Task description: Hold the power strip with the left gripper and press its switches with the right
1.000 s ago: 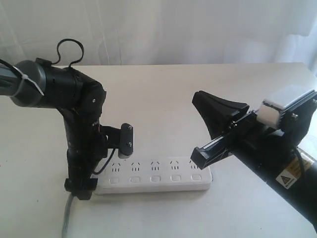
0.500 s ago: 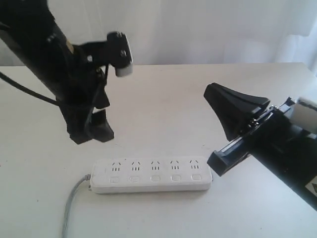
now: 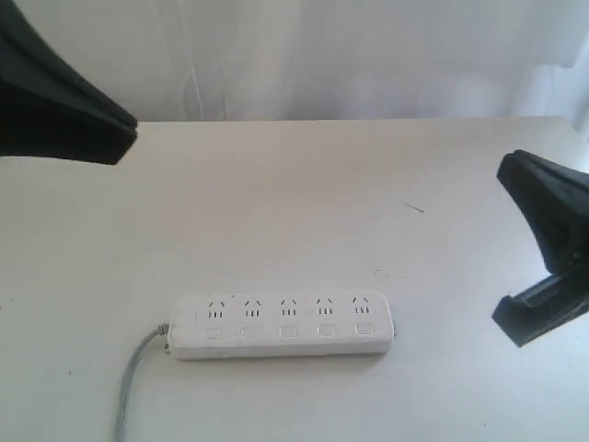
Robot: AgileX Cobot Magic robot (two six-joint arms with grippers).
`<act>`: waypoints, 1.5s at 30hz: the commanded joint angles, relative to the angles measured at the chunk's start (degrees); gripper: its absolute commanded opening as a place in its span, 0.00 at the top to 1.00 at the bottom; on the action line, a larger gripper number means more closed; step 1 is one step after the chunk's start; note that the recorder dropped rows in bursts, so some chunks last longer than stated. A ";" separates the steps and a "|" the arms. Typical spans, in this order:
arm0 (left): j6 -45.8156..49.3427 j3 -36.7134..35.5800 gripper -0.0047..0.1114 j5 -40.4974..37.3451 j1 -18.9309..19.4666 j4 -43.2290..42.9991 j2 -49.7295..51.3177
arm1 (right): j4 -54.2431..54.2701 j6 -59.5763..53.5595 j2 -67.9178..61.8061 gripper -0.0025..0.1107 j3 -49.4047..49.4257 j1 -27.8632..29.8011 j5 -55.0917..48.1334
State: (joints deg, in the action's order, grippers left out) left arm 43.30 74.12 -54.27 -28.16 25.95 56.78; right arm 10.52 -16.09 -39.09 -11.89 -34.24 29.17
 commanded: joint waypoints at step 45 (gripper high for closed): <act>2.06 -60.38 0.96 63.88 0.00 23.21 -33.29 | 5.65 -7.30 29.49 0.98 0.32 30.83 -8.93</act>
State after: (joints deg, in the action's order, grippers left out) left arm 46.27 15.29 8.51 -28.16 48.60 23.76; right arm 16.19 -22.74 -11.25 -11.77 -6.46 20.05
